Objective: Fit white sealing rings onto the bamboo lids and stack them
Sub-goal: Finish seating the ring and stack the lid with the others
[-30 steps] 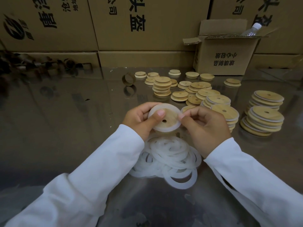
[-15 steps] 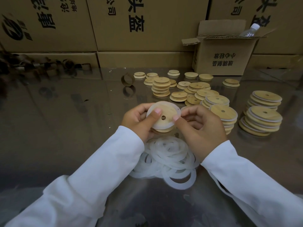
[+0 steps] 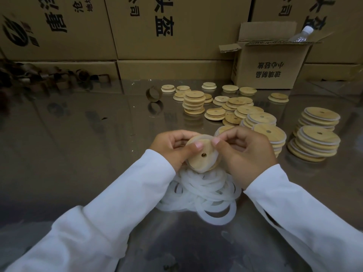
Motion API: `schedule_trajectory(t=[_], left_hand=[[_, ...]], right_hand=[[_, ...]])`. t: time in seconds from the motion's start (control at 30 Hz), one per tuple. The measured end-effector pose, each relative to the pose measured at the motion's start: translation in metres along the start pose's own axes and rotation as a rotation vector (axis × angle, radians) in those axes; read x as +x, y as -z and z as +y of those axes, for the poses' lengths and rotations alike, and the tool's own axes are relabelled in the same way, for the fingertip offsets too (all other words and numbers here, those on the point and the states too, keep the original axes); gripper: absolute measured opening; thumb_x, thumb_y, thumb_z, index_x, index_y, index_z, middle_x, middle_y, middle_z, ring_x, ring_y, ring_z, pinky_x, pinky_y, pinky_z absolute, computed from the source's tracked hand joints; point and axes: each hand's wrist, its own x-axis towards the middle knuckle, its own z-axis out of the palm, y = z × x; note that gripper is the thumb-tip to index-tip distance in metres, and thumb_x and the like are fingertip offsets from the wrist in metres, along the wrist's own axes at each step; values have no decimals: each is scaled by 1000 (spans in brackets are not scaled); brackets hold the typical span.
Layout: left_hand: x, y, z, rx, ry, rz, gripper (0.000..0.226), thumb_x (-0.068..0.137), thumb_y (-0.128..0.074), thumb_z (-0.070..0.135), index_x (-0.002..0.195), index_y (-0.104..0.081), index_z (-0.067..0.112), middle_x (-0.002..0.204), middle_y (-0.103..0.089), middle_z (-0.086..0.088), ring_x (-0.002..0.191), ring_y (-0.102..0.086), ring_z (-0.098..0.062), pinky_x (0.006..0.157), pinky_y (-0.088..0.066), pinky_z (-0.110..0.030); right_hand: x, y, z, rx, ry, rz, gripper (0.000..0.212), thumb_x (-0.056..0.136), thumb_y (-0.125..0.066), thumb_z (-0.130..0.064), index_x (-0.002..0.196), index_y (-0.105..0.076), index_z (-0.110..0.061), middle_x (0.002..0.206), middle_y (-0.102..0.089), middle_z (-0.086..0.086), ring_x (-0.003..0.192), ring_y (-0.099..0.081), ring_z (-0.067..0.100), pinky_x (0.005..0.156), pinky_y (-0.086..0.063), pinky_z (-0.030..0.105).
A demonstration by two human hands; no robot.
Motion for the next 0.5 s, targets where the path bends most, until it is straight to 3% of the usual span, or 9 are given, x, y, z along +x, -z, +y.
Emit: schedule_trajectory(t=[0.1,0.2,0.37,0.5], left_hand=[[1,1,1,-12,-43,-4,13,79,-61,1,88,-67,10,83,-68,-11,76,-64,-19,71,-56,-30],[1,1,1,-66,-40,10,14,79,-60,2,86,-67,12,80,-68,-8,75,-64,-19,68,-56,-31],[1,0,1,-88,-20,52,11,80,-60,2,86,-66,10,80,-67,-11,74,-64,-22,66,-57,-34],[1,0,3,-146,21,76,10,81,-59,2,89,-64,6,79,-68,-12,71,-66,-21,63,-58,-34]], right_hand=[[2,0,-1,97,-30,10,16,77,-69,-7,65,-64,-16,63,-67,-8,61,-63,1,63,-53,14],[3,2,-2,132,-15,2,15,76,-69,-7,66,-66,-17,65,-69,-14,65,-65,1,64,-54,15],[-1,1,-2,-13,57,-3,7,75,-69,-19,73,-63,-22,77,-68,-11,76,-64,1,72,-53,18],[-3,1,-2,-89,82,52,9,76,-69,-20,73,-62,-25,78,-66,-12,73,-63,2,69,-54,21]])
